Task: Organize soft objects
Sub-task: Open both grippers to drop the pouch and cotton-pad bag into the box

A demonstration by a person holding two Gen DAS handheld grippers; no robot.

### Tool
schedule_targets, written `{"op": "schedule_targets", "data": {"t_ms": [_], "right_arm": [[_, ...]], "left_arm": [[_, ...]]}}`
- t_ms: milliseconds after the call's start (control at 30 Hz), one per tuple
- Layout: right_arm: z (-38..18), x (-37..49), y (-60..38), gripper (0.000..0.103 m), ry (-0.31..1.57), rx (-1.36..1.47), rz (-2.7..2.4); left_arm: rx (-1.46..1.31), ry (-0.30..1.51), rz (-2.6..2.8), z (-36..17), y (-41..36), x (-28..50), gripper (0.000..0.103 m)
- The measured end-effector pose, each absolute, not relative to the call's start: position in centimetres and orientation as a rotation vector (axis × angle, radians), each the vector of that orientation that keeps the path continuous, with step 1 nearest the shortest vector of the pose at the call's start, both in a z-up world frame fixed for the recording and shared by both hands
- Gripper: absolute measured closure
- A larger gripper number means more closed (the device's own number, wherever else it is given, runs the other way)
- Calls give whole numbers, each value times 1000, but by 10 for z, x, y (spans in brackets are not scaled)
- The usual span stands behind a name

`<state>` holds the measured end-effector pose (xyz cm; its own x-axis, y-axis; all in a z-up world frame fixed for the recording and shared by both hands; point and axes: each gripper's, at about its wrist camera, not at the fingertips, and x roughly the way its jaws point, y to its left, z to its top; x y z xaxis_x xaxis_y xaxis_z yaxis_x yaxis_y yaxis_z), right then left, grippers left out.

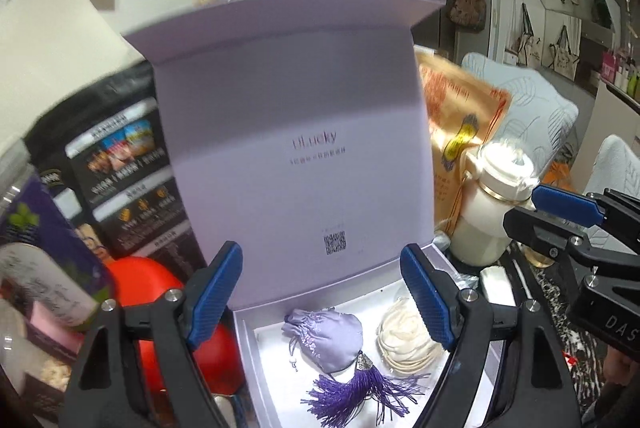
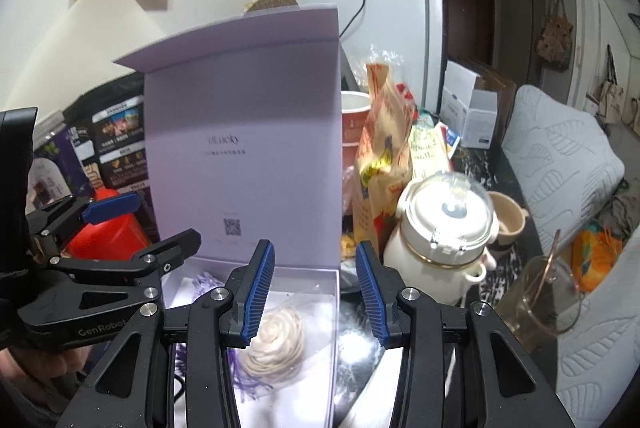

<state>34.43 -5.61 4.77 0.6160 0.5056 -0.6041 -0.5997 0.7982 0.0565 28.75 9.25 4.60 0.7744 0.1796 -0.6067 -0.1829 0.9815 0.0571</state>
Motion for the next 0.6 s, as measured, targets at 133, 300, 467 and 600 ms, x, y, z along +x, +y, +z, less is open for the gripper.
{"op": "schedule_targets", "data": {"t_ms": [133,300,467,600], "right_arm": [[65,332,-61,61,612,-156,642],[90,313,-72,61,561,-151,636],[112,286,-84,58,511,-147,631],[125,261,-95,53,483,-141,638]], "left_arm": [[-5,622,195,63,96,271,22],[4,577,196,85,88,248,22],[10,529,178,106,75,222,22],[9,512,168,115,65,202,22]]}}
